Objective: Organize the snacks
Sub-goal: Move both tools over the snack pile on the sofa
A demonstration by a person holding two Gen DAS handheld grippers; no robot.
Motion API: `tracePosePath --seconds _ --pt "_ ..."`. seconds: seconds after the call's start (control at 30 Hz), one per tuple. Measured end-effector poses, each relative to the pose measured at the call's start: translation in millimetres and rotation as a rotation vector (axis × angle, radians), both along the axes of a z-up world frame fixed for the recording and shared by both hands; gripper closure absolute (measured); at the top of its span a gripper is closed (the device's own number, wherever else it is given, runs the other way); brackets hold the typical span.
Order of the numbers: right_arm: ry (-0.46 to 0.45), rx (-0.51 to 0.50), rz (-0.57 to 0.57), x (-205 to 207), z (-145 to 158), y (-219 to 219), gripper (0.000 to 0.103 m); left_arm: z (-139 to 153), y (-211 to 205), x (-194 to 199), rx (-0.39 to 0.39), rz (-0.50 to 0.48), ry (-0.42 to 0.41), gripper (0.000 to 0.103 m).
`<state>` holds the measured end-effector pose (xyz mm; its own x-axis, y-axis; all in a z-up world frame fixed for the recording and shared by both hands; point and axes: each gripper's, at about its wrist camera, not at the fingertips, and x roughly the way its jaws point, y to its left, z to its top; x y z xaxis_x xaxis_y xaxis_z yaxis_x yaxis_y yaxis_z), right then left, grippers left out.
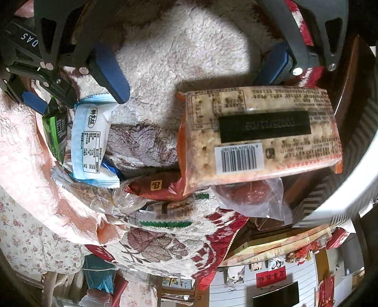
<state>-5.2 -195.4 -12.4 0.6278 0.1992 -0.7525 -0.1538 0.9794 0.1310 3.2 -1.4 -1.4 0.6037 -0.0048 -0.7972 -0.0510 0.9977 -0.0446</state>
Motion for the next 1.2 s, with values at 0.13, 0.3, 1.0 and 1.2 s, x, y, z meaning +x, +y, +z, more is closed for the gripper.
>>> tracePosePath --seconds 0.13,0.3,1.0,1.2 --pt "0.0 0.001 0.0 0 0 0 0.015 0 0 0 0.0 0.0 0.0 0.0" --pt "0.0 0.0 0.0 0 0 0 0.015 0 0 0 0.0 0.0 0.0 0.0" --pt "0.003 0.001 0.001 0 1 2 0.014 2 3 -3 0.0 -0.002 0.006 0.0" --pt "0.023 -0.015 -0.011 0 3 2 0.014 8 6 -11 -0.009 -0.017 0.041 0.0"
